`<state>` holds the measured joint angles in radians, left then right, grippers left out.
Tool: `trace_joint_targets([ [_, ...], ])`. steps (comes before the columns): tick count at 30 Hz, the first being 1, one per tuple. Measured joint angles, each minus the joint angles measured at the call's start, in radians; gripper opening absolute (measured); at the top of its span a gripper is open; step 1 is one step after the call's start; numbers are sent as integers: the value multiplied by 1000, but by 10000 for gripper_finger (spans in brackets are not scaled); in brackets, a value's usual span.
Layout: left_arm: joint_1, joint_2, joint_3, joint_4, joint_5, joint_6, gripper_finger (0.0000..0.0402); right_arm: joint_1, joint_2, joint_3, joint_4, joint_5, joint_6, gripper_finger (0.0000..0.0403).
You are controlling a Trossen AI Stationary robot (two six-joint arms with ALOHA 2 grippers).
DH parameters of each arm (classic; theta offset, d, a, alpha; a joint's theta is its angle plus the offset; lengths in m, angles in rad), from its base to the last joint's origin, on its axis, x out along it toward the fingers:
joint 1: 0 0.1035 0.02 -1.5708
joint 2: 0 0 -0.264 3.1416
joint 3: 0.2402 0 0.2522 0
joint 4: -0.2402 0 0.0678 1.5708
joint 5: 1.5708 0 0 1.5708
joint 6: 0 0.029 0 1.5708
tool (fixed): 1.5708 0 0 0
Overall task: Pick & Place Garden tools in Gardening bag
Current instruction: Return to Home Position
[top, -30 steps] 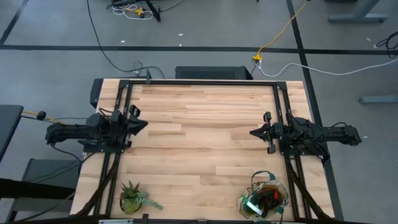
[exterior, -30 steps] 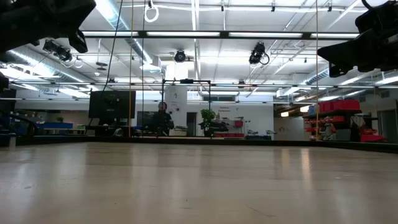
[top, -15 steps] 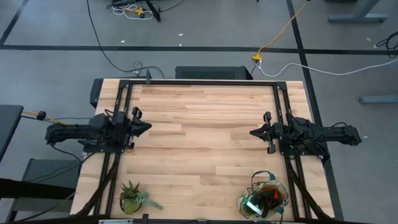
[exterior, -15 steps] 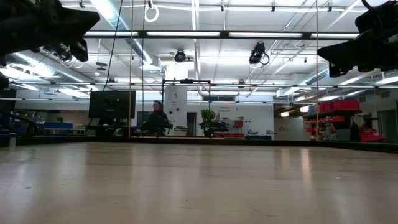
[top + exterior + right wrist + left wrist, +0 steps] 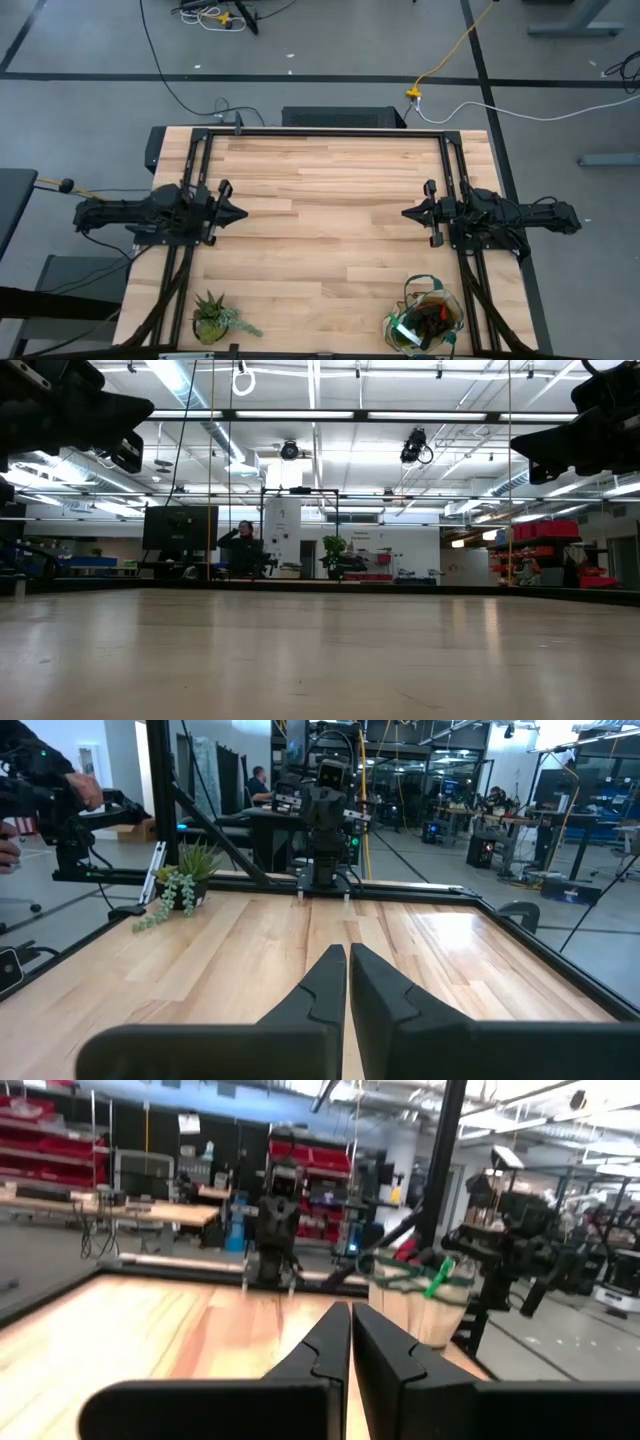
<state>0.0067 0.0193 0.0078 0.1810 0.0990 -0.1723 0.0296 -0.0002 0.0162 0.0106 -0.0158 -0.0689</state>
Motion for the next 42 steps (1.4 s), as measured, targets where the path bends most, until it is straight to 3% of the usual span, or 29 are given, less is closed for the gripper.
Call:
trace_joint_targets([
  [18, 0, -18, 0, -146, -27, -15, 21, 0, 0, 0, 0, 0, 0, 21],
  [42, 0, -14, -1, -95, -21, 19, 21, 0, 0, 0, 0, 0, 0, 21],
])
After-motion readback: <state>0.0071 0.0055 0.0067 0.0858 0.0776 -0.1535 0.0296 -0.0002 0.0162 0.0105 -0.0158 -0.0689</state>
